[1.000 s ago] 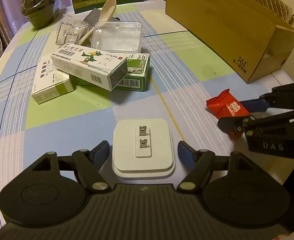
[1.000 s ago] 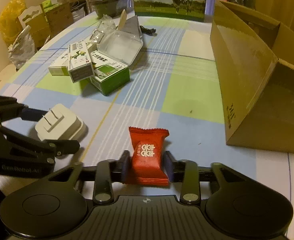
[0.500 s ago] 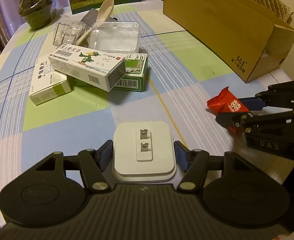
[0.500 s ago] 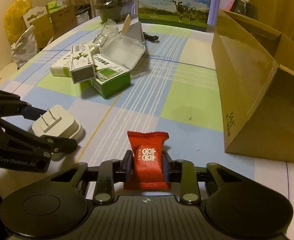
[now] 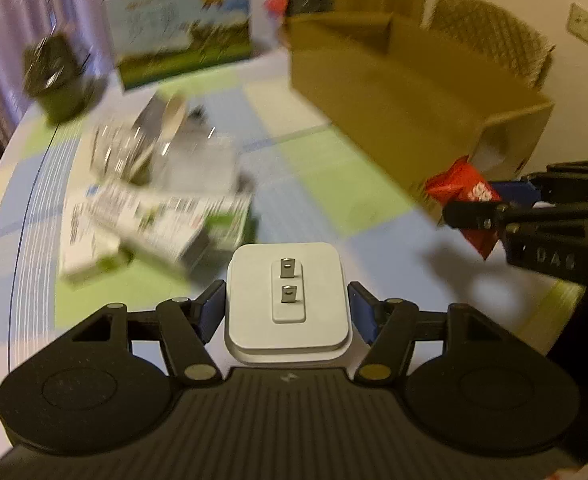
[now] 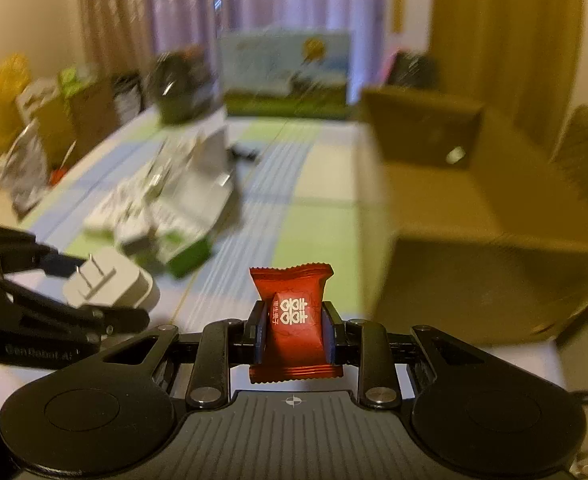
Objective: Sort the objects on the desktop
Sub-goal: 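Carry both items to the cardboard box and release them inside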
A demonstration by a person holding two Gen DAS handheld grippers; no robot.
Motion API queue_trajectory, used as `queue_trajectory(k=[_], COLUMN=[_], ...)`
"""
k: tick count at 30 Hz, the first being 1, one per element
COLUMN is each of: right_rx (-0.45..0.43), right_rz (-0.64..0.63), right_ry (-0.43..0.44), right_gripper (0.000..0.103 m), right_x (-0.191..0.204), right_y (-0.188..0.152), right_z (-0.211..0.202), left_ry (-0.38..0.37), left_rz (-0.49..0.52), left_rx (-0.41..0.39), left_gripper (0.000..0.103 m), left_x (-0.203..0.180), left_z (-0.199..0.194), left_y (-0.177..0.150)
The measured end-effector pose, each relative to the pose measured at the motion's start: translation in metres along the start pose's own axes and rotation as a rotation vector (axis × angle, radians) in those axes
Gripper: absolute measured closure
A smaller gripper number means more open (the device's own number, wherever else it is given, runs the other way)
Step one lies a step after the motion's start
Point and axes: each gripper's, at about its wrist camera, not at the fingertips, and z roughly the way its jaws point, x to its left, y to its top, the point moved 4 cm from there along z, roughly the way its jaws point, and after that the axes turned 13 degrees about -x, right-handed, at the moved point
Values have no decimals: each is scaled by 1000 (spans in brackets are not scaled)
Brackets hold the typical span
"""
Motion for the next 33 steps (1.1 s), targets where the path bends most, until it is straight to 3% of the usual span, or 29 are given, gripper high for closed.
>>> queue_trajectory(k=[7,14,20,25,29,33], right_rx=[-141,-162,-138,-129,-121,-113], right_rz=[49,109,170,191,200,206], right_ry=[-114,-219,-234,-222,-208,-200], right_gripper=[79,79,79,79,79,79], right_x=[-62,-133,-168,-175,-178,-178], right_y=[61,86,80,76,72,69], right_z=[-29,-21,-12,-3,4,9], left_ry=[-81,-153,-195,-208,-201,-175], left_rz=[55,100,97,109,104,80], left_rx=[-104,-160,-146,-130,-146,-163], left_gripper=[42,42,42,42,35,35], left_x=[-49,-103,-128,-140,-137,-122], left_z=[9,44,82,104,104,95], left_y=[70,125,137,138,139,139])
